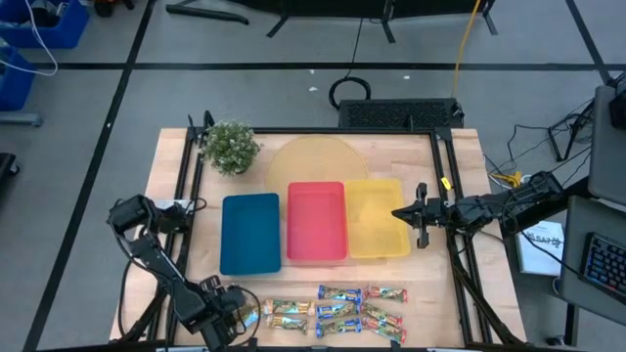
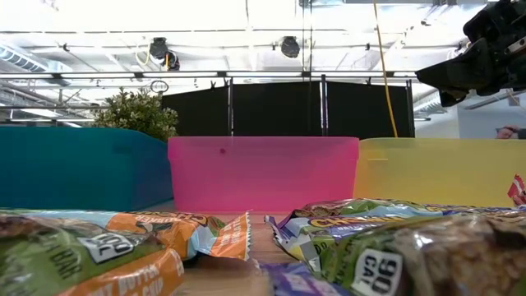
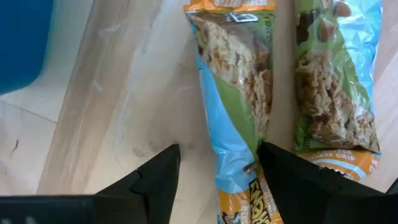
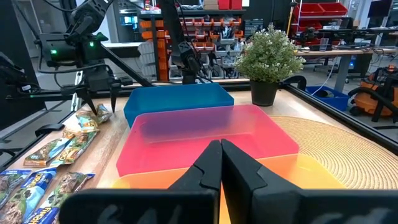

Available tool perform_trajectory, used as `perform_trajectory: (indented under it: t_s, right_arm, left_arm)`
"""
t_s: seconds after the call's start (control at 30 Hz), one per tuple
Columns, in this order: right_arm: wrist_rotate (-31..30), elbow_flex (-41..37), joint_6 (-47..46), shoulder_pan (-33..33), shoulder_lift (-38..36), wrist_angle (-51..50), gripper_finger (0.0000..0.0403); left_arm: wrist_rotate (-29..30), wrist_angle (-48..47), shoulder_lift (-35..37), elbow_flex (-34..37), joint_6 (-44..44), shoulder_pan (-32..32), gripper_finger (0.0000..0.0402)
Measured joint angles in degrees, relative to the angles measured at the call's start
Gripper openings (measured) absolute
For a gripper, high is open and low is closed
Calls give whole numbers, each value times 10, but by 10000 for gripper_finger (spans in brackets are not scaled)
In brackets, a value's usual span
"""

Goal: Pick and place Granola Bars by type
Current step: Put the yellow granola bar into the blue bin

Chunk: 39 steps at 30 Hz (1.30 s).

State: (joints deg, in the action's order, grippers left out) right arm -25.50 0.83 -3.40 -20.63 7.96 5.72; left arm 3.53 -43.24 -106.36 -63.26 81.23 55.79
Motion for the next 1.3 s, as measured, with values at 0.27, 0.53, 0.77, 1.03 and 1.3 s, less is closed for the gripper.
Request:
perform_trajectory:
  t_s: [0.27, 0.53, 0.77, 1.03, 1.3]
  right_arm:
    - [0, 0, 0, 0, 0, 0, 0]
    - [0, 0, 0, 0, 0, 0, 0]
    - [0, 0, 0, 0, 0, 0, 0]
    - [0, 0, 0, 0, 0, 0, 0]
    - [-1, 0, 0, 0, 0, 0, 0]
  left_arm:
    - [21, 6, 19, 2, -15, -1, 97]
    - [10, 4, 24, 2, -36, 0, 13]
    - [-7, 3, 32, 2, -51, -2, 54]
    - [39, 4, 115, 0, -88, -3, 24]
    - [119, -60, 235, -1, -152, -39, 35]
